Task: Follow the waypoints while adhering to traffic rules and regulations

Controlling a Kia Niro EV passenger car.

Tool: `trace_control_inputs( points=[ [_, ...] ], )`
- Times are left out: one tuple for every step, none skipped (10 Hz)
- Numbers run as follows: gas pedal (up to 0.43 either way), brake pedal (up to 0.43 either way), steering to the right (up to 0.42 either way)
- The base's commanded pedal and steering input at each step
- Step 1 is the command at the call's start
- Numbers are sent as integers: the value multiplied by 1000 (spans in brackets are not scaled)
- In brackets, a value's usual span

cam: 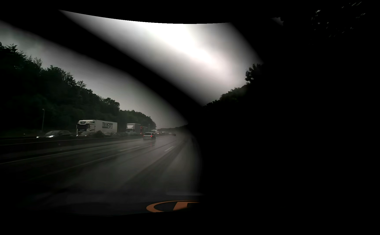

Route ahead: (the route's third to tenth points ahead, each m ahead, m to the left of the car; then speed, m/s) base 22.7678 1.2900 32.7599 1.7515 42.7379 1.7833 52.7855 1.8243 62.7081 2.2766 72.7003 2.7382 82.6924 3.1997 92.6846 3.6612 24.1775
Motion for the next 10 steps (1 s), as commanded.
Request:
trace_control_inputs(
  points=[
    [98,0,-2],
    [98,0,-2],
    [98,0,-2],
    [98,0,-3],
    [110,0,-2],
    [110,0,-2],
    [110,0,-3],
    [110,0,-3],
    [110,0,-3],
    [110,0,-3]
  ],
)
